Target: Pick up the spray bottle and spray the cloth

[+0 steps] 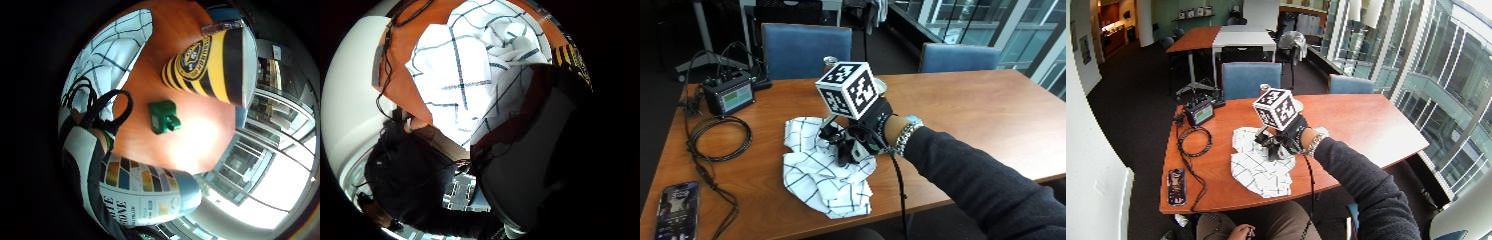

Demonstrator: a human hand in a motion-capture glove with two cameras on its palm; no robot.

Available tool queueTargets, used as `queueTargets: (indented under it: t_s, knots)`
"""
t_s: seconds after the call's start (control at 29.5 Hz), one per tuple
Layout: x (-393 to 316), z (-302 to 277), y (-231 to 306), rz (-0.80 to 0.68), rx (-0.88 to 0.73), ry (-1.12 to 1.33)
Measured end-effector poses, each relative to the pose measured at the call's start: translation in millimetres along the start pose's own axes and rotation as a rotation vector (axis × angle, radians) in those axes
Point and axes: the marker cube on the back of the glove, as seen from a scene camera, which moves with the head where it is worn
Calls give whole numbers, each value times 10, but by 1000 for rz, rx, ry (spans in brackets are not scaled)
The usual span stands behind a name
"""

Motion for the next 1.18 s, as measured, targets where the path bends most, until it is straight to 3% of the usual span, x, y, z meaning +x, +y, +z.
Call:
queueTargets:
  t_s: [0.54,0.74,1.18]
  knots:
    - [156,43,202,25,-7,-9]
    - [209,-363,288,-3,167,-121]
    - [13,-1300,302,-163,608,-610]
